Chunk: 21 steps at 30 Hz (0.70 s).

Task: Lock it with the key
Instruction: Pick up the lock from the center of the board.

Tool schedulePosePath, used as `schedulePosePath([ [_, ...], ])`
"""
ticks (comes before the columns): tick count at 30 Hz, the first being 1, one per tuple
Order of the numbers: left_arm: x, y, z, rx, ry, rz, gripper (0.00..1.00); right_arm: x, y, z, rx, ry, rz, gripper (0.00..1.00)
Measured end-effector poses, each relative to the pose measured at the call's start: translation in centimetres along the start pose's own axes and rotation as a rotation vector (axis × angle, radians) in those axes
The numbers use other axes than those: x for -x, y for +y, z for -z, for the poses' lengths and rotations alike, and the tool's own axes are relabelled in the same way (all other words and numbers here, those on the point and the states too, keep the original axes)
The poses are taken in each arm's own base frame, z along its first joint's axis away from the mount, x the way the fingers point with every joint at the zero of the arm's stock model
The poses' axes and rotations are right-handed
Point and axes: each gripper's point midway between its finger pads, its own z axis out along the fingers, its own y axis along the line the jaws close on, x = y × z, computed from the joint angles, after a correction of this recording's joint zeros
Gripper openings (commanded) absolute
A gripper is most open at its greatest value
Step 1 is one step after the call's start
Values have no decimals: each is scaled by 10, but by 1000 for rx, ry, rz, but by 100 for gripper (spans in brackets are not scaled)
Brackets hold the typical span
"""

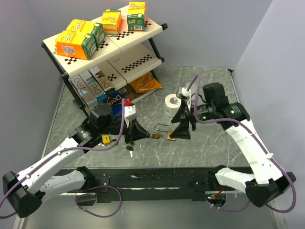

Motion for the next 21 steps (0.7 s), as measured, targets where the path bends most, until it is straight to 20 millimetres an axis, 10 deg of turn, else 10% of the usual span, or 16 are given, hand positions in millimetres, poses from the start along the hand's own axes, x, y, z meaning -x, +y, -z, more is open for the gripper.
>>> schedulePosePath([
  [8,26,-7,-6,-11,-90,222,1,-5,3,-10,47,-21,37,93],
  [21,41,-10,-10,-36,-139,332,1,-9,31,-34,150,7,186,54],
])
